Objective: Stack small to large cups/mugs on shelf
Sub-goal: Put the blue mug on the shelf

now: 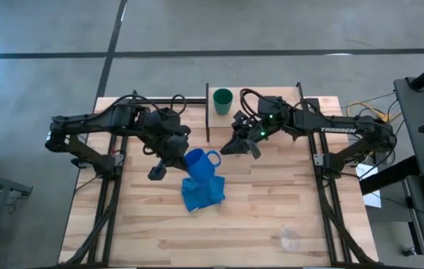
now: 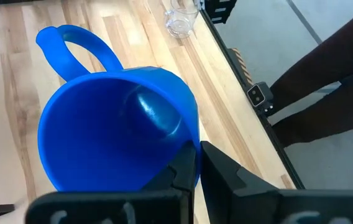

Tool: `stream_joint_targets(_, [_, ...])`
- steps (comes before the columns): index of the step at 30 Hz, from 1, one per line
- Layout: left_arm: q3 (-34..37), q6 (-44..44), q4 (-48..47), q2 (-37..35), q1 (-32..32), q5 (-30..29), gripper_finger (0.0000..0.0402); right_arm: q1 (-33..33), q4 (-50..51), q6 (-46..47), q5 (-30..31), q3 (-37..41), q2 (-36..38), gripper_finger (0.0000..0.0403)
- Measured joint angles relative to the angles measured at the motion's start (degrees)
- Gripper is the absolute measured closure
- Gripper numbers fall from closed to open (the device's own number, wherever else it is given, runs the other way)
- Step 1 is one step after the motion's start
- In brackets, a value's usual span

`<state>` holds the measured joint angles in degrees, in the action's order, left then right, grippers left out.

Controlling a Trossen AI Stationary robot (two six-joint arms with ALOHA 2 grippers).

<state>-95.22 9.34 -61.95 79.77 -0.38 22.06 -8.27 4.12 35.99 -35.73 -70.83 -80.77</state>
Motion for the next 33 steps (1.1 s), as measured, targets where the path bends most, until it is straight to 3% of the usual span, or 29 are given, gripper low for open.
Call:
stream_joint_targets(25, [0.0, 1.6, -0.1, -0.1, 0.0, 0.0, 0.0401, 0.0, 2.7, 0.0, -0.2, 0.0, 0.0, 0.0369])
stream_joint_targets(33, [0.0, 2.1, -0.4, -0.1, -0.1, 0.0, 0.0401, 0.0, 3.0, -12.1, -0.2, 0.0, 0.1, 0.0369])
